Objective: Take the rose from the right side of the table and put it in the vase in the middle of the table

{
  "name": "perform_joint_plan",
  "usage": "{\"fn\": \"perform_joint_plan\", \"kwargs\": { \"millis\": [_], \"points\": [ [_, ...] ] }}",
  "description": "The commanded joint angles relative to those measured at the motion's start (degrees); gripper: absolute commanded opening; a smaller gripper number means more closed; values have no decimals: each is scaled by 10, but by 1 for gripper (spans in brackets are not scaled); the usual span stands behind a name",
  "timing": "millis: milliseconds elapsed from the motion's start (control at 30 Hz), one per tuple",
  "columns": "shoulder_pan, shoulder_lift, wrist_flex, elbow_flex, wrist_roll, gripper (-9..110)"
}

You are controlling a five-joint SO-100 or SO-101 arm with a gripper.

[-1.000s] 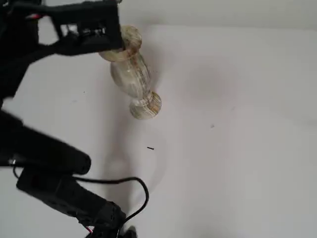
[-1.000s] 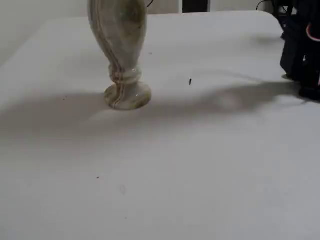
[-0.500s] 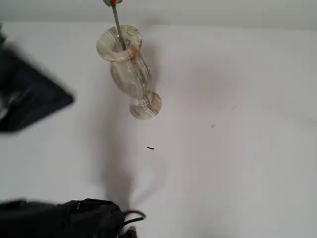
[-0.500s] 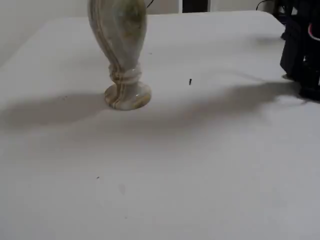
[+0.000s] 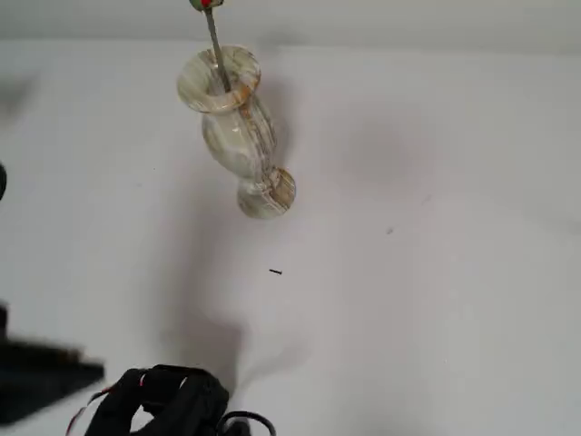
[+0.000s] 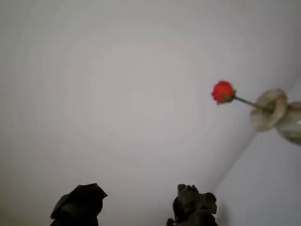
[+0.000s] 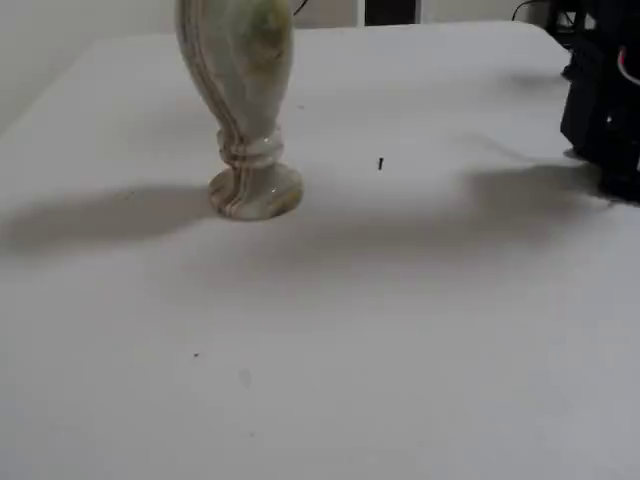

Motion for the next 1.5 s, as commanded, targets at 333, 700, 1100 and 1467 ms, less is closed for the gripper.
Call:
{"fn": "perform_joint_plan", "kwargs": {
  "millis": [333,700,1100,1467],
  "points": [
    [10,212,-6,317,-29,21],
    [30,366,-29,543,-34,21],
    [40,418,-87,762,106,12],
    [68,418,-187,1027,161,0]
  ]
}}
